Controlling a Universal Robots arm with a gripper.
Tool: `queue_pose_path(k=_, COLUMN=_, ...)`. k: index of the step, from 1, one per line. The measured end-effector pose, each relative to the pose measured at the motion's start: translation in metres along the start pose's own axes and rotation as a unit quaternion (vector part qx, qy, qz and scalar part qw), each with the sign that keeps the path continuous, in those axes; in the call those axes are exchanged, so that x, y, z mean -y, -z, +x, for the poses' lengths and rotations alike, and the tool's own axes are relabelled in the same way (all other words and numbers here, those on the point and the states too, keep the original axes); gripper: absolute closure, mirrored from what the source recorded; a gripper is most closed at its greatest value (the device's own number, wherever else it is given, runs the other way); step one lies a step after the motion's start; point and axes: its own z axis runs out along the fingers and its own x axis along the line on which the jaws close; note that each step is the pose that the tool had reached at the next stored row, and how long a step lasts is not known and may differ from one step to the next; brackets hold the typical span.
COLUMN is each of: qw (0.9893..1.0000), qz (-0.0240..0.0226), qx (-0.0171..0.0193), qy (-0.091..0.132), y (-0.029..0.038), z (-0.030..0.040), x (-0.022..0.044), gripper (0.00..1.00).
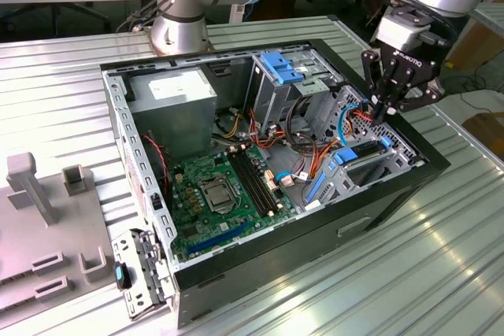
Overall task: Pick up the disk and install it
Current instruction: 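Insert the first disk wire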
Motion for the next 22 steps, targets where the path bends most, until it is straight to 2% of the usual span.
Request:
queue_pose_path(k=3, qw=0.9998, qz=-0.0023, qx=-0.0006, qy=-0.02, y=-0.0019, z=0.0, x=-0.0001, gripper=0.84)
queue_pose_path(k=6, qw=0.9998, qz=-0.0025, qx=-0.0007, qy=-0.02, y=-0.0034, z=0.0041, x=-0.0017, gripper=0.84)
queue_pose_path(k=12, qw=0.9995, qz=-0.0036, qx=-0.0012, qy=-0.031, y=-0.0082, z=0.0033, x=-0.0061, gripper=0.84)
queue_pose_path(k=16, qw=0.9984, qz=-0.0066, qx=-0.0023, qy=-0.055, y=-0.0115, z=0.0031, x=-0.0064, gripper=0.84)
queue_pose_path(k=17, qw=0.9984, qz=-0.0064, qx=-0.0007, qy=-0.056, y=-0.0117, z=0.0032, x=-0.0064, gripper=0.84)
queue_pose_path(k=18, qw=0.9984, qz=-0.006, qx=0.0028, qy=-0.056, y=-0.0118, z=0.0032, x=-0.0066, gripper=0.84)
queue_pose_path(k=20, qw=0.9983, qz=-0.0046, qx=0.016, qy=-0.056, y=-0.0116, z=0.0032, x=-0.0069, gripper=0.84)
queue_pose_path(k=21, qw=0.998, qz=-0.0036, qx=0.0256, qy=-0.057, y=-0.0115, z=0.0035, x=-0.007, gripper=0.84)
queue_pose_path(k=22, qw=0.9979, qz=-0.0031, qx=0.0306, qy=-0.057, y=-0.0115, z=0.0039, x=-0.0071, gripper=0.84)
